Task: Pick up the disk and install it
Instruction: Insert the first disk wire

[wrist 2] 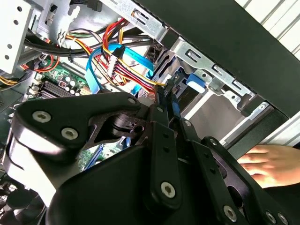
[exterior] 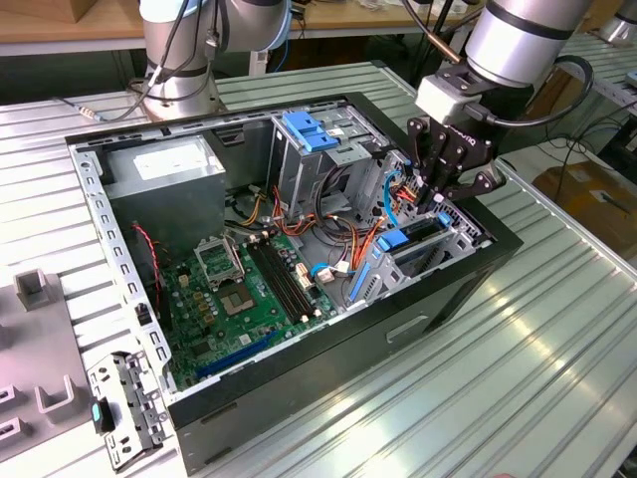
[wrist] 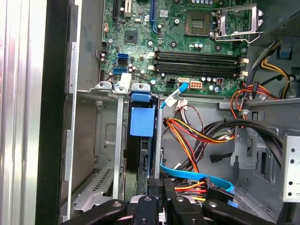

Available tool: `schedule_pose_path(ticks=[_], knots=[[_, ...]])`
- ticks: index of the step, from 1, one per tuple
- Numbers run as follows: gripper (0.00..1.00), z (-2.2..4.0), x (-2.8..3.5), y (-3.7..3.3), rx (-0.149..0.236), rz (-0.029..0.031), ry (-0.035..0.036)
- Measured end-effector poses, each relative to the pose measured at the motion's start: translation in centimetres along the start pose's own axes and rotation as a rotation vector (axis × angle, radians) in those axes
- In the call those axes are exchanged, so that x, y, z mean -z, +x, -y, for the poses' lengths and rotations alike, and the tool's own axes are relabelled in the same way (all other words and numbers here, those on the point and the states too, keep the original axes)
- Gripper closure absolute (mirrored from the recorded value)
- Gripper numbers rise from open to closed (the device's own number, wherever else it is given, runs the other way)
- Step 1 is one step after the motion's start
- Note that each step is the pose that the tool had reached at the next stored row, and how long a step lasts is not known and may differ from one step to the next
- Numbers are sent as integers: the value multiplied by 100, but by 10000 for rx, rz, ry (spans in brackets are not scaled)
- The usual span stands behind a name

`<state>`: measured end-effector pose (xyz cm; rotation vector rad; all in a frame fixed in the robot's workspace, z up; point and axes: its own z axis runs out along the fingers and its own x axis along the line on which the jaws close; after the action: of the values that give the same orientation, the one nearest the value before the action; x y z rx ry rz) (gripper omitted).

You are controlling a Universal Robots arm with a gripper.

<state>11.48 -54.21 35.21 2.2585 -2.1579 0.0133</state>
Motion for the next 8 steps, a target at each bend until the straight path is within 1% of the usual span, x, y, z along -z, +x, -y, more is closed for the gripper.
schedule_pose_path(ticks=[3,6,8], knots=[[83,-2,-14,20,-2,-1,0],[83,-35,-25,31,-29,-1,1],[83,-37,-37,46,-212,-2,-2]])
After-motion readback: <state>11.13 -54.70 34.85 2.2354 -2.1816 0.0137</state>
